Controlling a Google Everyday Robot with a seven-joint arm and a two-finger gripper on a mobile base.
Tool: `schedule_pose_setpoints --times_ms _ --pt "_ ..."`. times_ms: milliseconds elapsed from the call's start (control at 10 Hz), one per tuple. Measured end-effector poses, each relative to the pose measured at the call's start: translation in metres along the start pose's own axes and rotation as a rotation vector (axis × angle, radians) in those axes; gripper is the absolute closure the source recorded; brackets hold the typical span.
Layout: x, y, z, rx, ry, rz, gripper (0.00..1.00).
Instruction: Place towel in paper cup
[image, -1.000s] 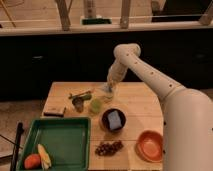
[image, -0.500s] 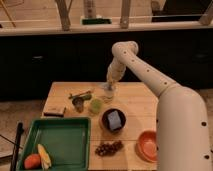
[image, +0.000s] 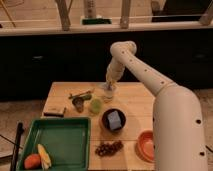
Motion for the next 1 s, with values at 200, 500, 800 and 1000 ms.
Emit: schedule_pose_setpoints --times_ms 200,500,800,1000 --pt "0.002 0.001 0.002 -0.005 0.0 0.006 1.0" --pt "0.004 0.0 0.004 -0.013 -0.002 0.015 0.84" --pt "0.009 0.003 0.005 -0.018 -0.004 0.022 0.53" --pt "0.012 0.004 0.005 -0.018 -0.006 0.021 0.32"
